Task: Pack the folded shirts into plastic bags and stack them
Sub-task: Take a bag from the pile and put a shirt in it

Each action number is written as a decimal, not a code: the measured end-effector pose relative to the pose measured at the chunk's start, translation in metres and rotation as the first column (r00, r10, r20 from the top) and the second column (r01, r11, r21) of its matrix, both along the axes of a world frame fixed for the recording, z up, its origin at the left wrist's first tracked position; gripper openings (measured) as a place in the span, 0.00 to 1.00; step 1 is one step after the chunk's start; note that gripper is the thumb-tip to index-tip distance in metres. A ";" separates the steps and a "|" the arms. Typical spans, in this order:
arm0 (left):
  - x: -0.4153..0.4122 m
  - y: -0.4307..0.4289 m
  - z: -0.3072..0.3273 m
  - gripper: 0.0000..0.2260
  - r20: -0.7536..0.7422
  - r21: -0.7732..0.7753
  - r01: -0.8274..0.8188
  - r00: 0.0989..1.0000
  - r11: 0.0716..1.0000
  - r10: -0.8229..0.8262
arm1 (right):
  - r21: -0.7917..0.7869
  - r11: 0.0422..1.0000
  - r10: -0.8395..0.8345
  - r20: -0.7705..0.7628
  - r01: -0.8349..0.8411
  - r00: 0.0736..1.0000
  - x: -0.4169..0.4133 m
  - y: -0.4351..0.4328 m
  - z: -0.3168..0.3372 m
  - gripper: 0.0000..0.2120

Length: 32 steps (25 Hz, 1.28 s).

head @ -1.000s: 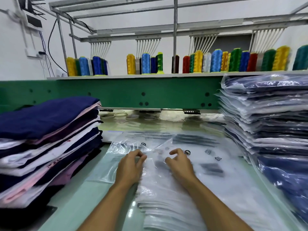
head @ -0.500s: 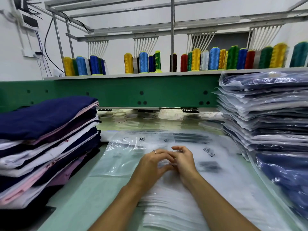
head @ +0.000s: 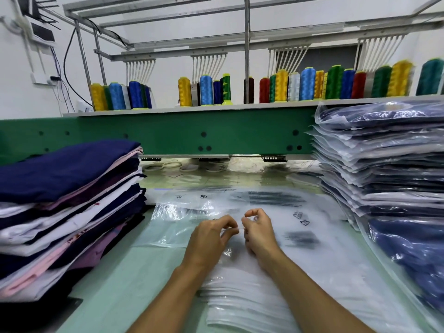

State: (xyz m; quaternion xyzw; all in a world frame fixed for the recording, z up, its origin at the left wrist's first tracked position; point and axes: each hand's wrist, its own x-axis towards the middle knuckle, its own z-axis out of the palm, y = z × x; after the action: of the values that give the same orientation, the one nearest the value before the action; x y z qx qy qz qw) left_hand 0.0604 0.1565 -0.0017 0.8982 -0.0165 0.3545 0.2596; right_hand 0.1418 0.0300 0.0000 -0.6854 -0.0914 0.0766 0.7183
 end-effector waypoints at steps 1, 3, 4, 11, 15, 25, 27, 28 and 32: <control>-0.002 0.004 0.000 0.04 -0.002 -0.005 -0.023 1.000 1.000 0.023 | 0.018 1.000 -0.024 0.001 0.024 1.000 0.000 -0.001 0.001 0.05; -0.004 0.016 0.000 0.03 -0.014 -0.037 -0.083 0.997 0.996 0.082 | 0.067 0.995 -0.068 -0.011 0.069 0.998 0.002 -0.007 0.005 0.05; -0.006 0.023 0.000 0.03 -0.022 -0.066 -0.123 0.992 0.990 0.121 | 0.081 0.993 -0.083 -0.018 0.085 0.996 0.003 -0.011 0.007 0.05; -0.020 0.058 -0.002 0.11 -0.080 -0.191 -0.441 0.897 0.877 0.434 | 0.084 0.981 -0.173 -0.034 0.176 0.984 0.013 -0.028 0.009 0.02; -0.025 0.063 0.002 0.12 -0.051 -0.215 -0.491 0.869 0.844 0.492 | 0.144 0.959 -0.237 -0.062 0.243 0.970 0.020 -0.036 0.007 0.03; -0.032 0.075 0.004 0.07 0.013 -0.397 -0.540 0.806 0.743 0.592 | 0.279 0.837 -0.453 -0.132 0.471 0.882 0.028 -0.042 0.011 0.08; -0.034 0.077 0.005 0.07 0.025 -0.403 -0.546 0.796 0.735 0.605 | 0.292 0.823 -0.473 -0.125 0.488 0.872 0.027 -0.041 0.012 0.08; -0.033 0.077 0.005 0.06 0.018 -0.404 -0.545 0.798 0.735 0.602 | 0.295 0.814 -0.487 -0.123 0.500 0.865 0.026 -0.042 0.012 0.08; -0.031 0.077 0.003 0.21 -0.218 0.072 -0.471 0.853 0.879 0.475 | 0.290 0.814 -0.487 -0.130 0.502 0.864 0.027 -0.046 0.012 0.07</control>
State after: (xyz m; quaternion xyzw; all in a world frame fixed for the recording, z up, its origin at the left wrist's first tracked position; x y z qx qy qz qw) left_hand 0.0291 0.2334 0.0012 0.9115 0.2317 0.3013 0.1574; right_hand 0.1686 -0.0164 0.0118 -0.5600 0.0966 -0.1111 0.8153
